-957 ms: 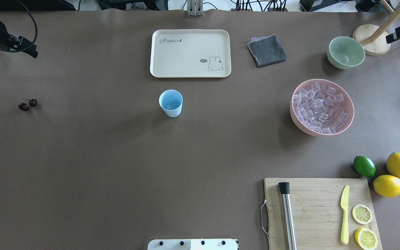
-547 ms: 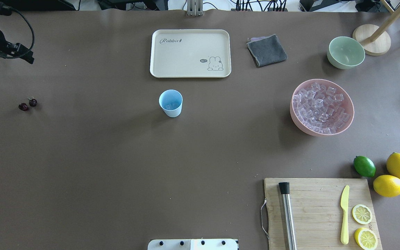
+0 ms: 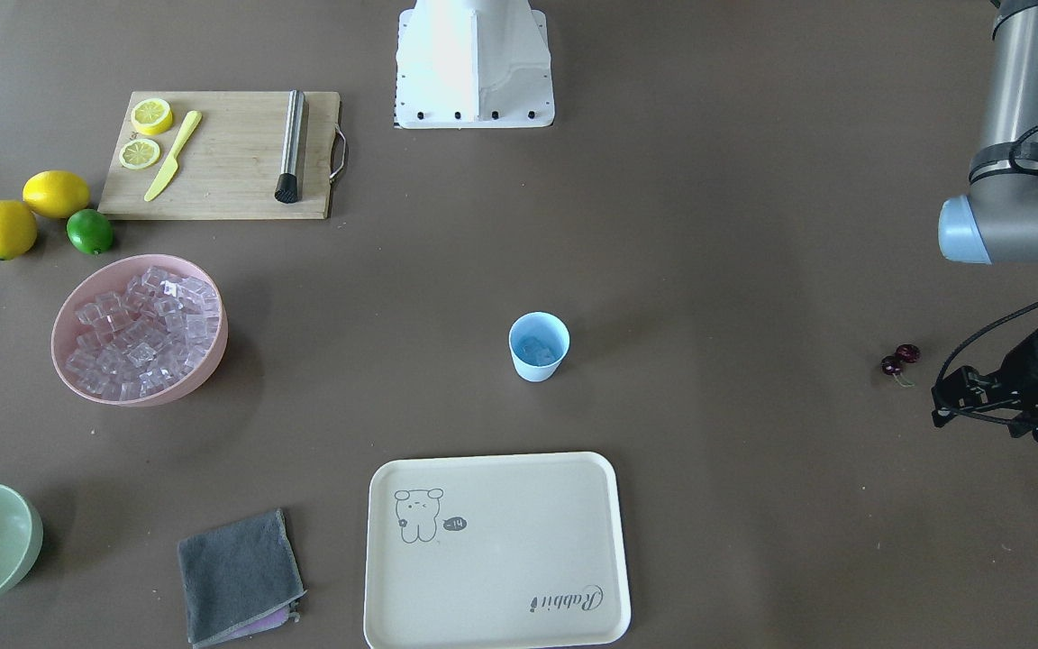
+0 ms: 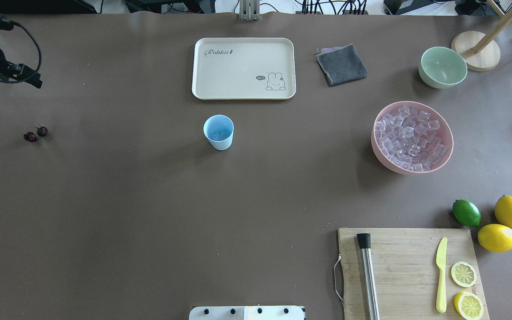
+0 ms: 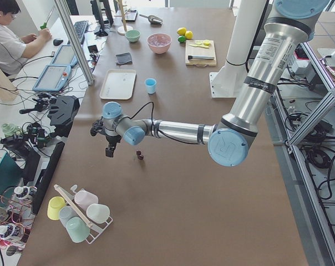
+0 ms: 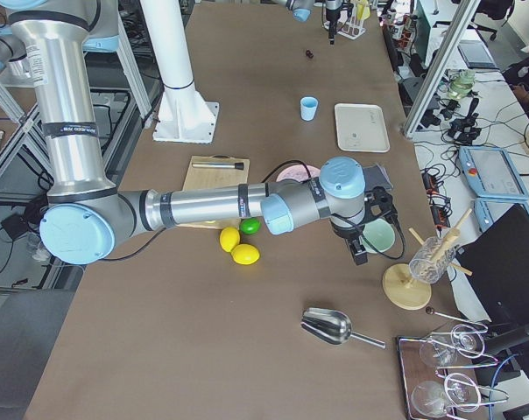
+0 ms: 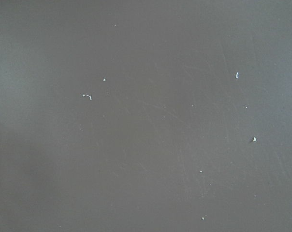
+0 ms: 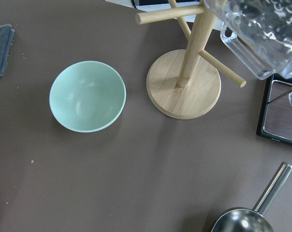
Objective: Put ice and cherries in cup
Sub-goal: 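Lower the left gripper onto the dark red cherries and grasp their stems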
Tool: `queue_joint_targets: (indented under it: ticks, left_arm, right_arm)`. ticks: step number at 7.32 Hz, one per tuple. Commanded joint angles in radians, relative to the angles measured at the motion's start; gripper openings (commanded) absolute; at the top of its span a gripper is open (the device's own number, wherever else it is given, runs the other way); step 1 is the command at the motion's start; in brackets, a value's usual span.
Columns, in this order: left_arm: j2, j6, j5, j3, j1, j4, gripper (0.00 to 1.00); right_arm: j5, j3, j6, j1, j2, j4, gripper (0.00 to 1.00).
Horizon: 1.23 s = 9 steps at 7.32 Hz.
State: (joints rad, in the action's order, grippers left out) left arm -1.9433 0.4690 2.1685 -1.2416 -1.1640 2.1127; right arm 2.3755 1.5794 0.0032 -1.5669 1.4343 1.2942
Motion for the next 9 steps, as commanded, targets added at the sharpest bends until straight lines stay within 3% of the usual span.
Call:
queue_joint_targets:
  ticks: [1, 4, 9]
  left_arm:
    - [0.032, 0.147, 0.004, -0.050, 0.056, 0.044, 0.97]
    - [0.162, 0.157, 0.004, -0.048, 0.078, 0.183, 0.97]
    - [0.168, 0.209, 0.002, -0.050, 0.164, 0.219, 0.97]
  right_arm:
    - [-0.004, 0.001, -0.003, -0.001, 0.005, -0.003, 1.00]
    - [-0.028, 0.010, -0.003, -0.001, -0.002, -0.007, 1.00]
    - [-0.030, 0.011, -0.003, -0.001, -0.003, -0.009, 1.00]
